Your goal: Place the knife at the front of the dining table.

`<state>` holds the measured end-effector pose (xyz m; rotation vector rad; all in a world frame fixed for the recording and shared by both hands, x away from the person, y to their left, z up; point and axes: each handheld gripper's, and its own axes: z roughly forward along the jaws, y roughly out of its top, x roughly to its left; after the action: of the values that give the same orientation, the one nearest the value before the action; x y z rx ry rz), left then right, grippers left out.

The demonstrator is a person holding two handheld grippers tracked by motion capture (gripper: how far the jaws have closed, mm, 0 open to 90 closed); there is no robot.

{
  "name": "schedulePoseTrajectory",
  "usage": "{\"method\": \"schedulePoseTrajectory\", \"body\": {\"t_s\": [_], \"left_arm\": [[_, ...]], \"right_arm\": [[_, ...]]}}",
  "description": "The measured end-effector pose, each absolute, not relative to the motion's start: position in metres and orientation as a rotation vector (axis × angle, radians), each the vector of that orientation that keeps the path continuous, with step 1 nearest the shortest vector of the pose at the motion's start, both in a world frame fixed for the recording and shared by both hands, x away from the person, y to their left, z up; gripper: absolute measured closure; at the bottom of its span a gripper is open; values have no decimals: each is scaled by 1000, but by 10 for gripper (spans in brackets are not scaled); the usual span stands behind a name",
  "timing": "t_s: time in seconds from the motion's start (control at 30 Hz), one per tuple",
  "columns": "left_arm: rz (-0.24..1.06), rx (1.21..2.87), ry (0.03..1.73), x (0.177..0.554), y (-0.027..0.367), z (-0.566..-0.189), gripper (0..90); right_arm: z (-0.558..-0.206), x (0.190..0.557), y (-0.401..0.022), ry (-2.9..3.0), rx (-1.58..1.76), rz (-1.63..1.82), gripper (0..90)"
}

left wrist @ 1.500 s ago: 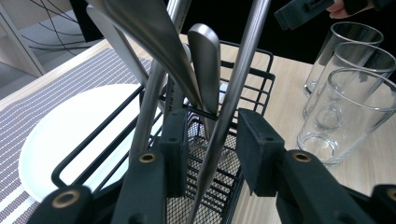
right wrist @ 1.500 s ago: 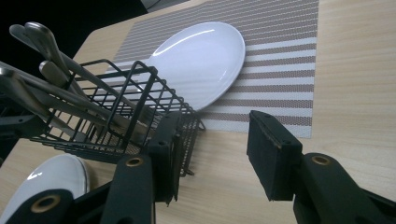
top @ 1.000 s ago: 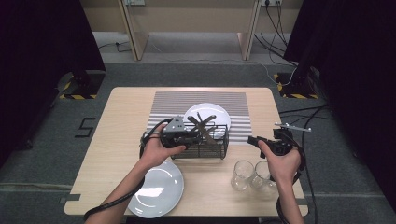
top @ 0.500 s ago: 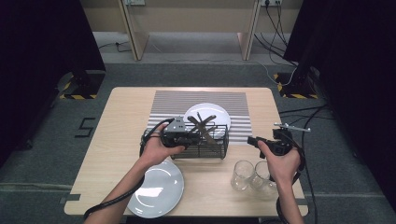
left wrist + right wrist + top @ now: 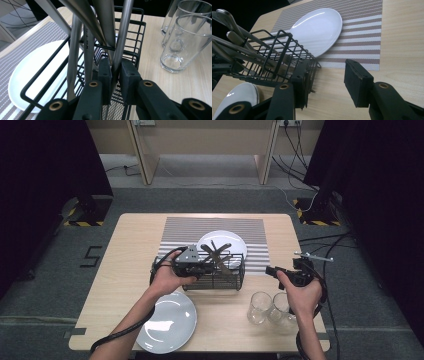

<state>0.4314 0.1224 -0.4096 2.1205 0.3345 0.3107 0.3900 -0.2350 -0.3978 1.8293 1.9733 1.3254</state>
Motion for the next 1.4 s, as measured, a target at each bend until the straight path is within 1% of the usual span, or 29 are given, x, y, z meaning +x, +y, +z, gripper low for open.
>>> {"method": "schedulePoseTrajectory", "body": {"t_s": [0.33, 0.5, 0.63, 1.4], "left_arm": [[360, 2132, 276, 432, 123, -408, 820], [341, 2115, 277, 431, 123, -407, 828], [371, 2132, 260, 430, 122, -407, 828], [448, 2052, 210, 425, 126, -398, 830]], "right_arm": [[-398, 390, -237, 1961, 1839, 1324, 559], [-398, 390, -237, 1961, 1838, 1324, 560], [-398, 390, -237, 1960, 1838, 1322, 561], [-399, 390, -236, 1961, 1842, 1313, 563]]}}
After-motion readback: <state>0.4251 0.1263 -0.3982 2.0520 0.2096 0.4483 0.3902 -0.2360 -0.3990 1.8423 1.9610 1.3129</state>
